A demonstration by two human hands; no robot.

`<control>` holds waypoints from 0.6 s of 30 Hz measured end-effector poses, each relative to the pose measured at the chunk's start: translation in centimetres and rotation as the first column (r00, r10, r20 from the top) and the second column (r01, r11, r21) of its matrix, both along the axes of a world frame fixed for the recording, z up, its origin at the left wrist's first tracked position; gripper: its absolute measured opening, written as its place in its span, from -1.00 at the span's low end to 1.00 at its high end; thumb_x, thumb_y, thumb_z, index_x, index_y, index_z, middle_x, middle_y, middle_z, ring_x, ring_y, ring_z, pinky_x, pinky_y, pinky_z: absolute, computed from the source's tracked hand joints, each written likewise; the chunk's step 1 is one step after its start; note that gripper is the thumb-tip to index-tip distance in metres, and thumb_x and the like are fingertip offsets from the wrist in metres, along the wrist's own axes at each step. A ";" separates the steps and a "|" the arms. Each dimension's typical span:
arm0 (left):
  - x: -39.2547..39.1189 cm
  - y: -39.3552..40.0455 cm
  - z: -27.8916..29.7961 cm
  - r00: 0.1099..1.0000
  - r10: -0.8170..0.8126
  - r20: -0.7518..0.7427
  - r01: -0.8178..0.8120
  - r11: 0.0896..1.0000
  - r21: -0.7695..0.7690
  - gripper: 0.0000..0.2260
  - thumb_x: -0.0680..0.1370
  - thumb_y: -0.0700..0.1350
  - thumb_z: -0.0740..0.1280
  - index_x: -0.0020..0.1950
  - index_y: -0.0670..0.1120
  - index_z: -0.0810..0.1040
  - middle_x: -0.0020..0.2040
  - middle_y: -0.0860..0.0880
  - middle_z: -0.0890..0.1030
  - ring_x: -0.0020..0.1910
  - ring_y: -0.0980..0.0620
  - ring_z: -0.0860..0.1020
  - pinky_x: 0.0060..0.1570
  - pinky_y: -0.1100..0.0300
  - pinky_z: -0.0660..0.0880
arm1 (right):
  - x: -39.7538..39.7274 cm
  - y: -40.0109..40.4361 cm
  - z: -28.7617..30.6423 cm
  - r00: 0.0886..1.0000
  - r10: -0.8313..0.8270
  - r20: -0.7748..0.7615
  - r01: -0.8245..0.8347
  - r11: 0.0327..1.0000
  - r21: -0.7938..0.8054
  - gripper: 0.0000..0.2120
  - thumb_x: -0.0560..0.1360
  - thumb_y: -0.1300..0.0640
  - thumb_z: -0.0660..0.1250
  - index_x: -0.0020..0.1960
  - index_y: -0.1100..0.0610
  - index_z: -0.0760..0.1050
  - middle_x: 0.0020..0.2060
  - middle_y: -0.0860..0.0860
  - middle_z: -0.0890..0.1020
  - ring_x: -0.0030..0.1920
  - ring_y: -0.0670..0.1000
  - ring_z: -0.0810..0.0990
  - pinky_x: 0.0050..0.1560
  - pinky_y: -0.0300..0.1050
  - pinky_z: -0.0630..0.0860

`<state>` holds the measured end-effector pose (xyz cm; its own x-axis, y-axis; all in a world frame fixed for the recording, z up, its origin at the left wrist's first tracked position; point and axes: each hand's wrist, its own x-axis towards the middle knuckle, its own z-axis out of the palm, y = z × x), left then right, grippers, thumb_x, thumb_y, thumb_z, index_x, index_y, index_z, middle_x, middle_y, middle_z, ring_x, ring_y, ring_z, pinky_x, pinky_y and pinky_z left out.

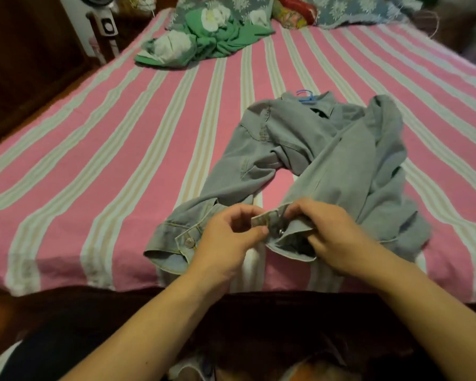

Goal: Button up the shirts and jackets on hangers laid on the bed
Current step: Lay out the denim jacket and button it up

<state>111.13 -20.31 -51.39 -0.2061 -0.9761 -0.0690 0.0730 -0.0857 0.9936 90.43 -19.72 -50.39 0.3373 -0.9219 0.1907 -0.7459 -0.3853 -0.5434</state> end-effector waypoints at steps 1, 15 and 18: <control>0.1 0.1 -0.1 0.998 0.023 -0.064 -0.020 0.999 0.051 -0.72 0.51 -0.38 0.43 -0.15 0.02 0.72 -0.21 0.00 0.68 -0.19 0.09 0.60 -0.19 0.26 0.52 | -0.2 0.1 -0.2 1.000 0.018 -0.011 -0.018 1.000 0.001 -0.65 0.36 0.30 0.27 0.08 0.00 0.54 -0.04 -0.16 0.61 -0.01 -0.13 0.59 0.04 -0.46 0.39; -1.4 -0.1 0.2 0.998 0.010 0.060 -0.005 0.995 -0.096 -0.85 0.55 -0.25 0.46 -0.16 -0.04 0.59 -0.30 0.04 0.61 -0.26 0.10 0.55 -0.20 0.19 0.50 | 0.0 2.6 -0.4 1.000 0.025 -0.019 -0.030 0.956 -0.292 -0.76 0.44 0.27 0.42 0.08 0.10 0.68 -0.08 -0.05 0.58 -0.08 -0.01 0.57 -0.08 -0.07 0.53; -1.9 0.3 0.5 1.000 -0.022 0.019 0.025 0.992 -0.121 -0.80 0.52 -0.35 0.45 -0.14 -0.04 0.64 -0.26 0.03 0.66 -0.25 0.13 0.59 -0.19 0.27 0.52 | 0.2 2.9 -0.4 0.999 0.042 0.022 -0.033 0.950 -0.311 -0.69 0.43 0.26 0.32 0.10 0.11 0.69 -0.07 -0.04 0.57 -0.08 0.02 0.57 -0.09 -0.05 0.52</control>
